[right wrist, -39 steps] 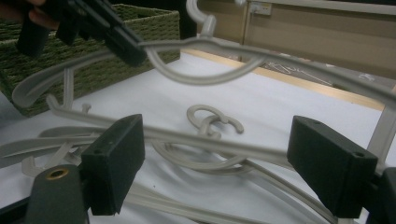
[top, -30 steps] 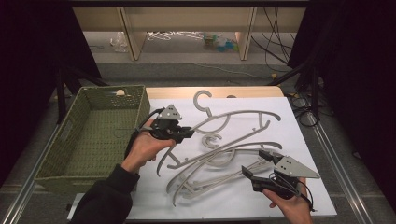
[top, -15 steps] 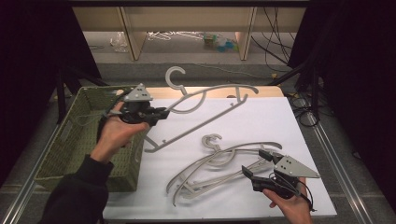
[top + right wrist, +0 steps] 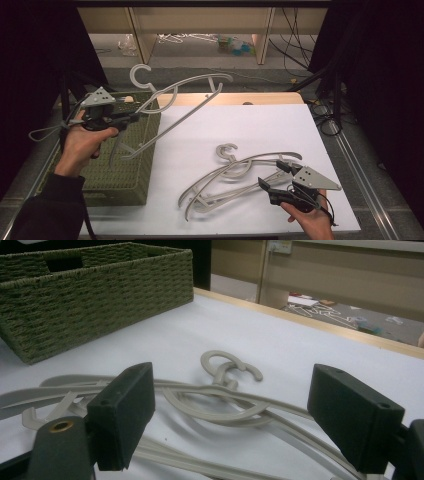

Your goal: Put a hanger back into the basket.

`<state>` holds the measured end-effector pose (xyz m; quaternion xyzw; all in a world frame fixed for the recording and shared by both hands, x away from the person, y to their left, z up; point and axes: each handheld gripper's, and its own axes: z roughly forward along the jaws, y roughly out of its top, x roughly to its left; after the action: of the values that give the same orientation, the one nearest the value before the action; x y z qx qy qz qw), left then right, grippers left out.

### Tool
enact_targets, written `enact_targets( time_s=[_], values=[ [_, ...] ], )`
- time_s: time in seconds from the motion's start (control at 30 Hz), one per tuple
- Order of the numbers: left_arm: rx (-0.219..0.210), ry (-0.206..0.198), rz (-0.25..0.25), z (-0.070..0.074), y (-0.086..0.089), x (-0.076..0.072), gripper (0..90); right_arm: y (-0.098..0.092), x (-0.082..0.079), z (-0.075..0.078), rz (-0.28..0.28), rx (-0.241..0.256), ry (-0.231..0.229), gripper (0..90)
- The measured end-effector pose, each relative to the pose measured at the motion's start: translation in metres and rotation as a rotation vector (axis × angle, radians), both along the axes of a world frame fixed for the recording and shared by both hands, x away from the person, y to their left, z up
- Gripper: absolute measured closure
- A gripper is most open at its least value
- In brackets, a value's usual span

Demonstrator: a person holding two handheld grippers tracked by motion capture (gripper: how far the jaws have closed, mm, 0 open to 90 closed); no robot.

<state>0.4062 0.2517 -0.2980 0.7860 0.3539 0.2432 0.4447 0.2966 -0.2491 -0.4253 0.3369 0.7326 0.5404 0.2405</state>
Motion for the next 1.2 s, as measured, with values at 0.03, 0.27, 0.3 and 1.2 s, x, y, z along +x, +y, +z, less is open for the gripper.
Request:
enact_targets(
  time_s=[0.03, 0.27, 0.3, 1.2],
  values=[
    [0.007, -0.001, 0.001, -0.001, 0.005, 0.0, 81.4, 0.0, 0.0, 0.0, 0.0, 0.0, 0.0, 20.1],
    [-0.012, 0.008, 0.07, -0.007, 0.032, -0.003, 81.4, -0.001, 0.0, 0.001, -0.015, -0.015, 0.0, 19.9],
    [-0.005, 0.011, 0.076, -0.008, 0.037, -0.002, 81.4, -0.001, 0.0, 0.001, -0.015, -0.015, 0.0, 19.9],
    [0.046, 0.063, 0.305, -0.042, 0.134, -0.004, 81.3, 0.001, 0.001, -0.001, -0.013, -0.019, 0.008, 19.9]
  ],
)
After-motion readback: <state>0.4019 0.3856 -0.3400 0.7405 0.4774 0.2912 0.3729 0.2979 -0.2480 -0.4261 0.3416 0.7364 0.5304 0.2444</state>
